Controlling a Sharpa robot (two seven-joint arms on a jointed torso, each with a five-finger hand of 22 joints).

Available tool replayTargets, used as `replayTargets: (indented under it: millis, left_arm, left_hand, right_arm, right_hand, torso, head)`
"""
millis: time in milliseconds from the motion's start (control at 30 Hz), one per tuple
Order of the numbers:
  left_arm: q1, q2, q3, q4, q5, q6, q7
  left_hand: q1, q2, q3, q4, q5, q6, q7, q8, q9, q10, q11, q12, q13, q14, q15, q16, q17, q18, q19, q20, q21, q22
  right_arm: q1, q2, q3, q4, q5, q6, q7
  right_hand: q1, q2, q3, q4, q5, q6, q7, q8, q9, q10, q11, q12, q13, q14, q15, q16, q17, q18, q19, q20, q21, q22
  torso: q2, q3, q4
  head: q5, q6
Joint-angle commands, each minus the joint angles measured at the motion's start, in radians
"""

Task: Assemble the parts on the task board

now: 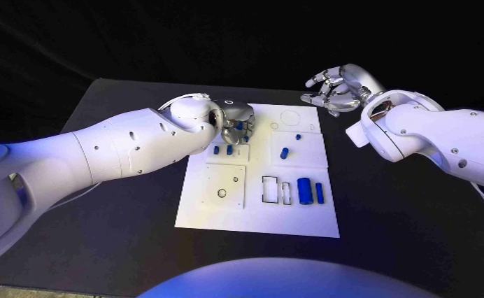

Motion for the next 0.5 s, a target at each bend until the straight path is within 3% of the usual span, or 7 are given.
replayTargets:
  millis: [33,500]
  left_arm:
    - [-0.003,0.003,-0.001,0.0,0.011,0.02,0.011]
    - [-0.005,0.004,-0.001,-0.005,0.024,0.016,0.014]
  left_hand:
    - [-0.007,0.003,0.008,0.0,-0.005,0.008,-0.002,-0.006,-0.001,0.008,0.0,-0.005,-0.002,0.008,-0.001,0.006,0.001,-0.016,0.004,-0.001,0.006,0.143]
    - [-0.012,0.015,0.042,-0.029,-0.028,0.013,0.0,-0.017,-0.003,0.035,-0.001,-0.024,-0.015,0.023,0.008,0.021,0.012,-0.019,0.008,0.003,0.026,0.145]
  right_arm:
    - [-0.001,0.001,0.0,0.001,-0.005,0.004,0.009]
    - [-0.001,0.001,0.0,0.001,-0.005,0.005,0.008]
  right_hand:
    - [-0.004,0.002,0.004,-0.001,0.005,-0.007,-0.002,0.003,-0.002,-0.002,-0.001,0.005,0.001,-0.003,-0.005,-0.001,0.001,0.006,-0.005,0.002,-0.005,0.0]
    - [-0.004,0.003,0.004,-0.001,0.006,-0.006,-0.002,0.004,-0.002,-0.001,-0.002,0.005,0.001,-0.003,-0.005,-0.001,0.002,0.006,-0.006,0.002,-0.006,0.0]
  torso:
    - [-0.001,0.0003,0.0002]
    - [-0.001,-0.0001,-0.0004]
  head:
    - [-0.001,-0.002]
    - [-0.001,-0.002]
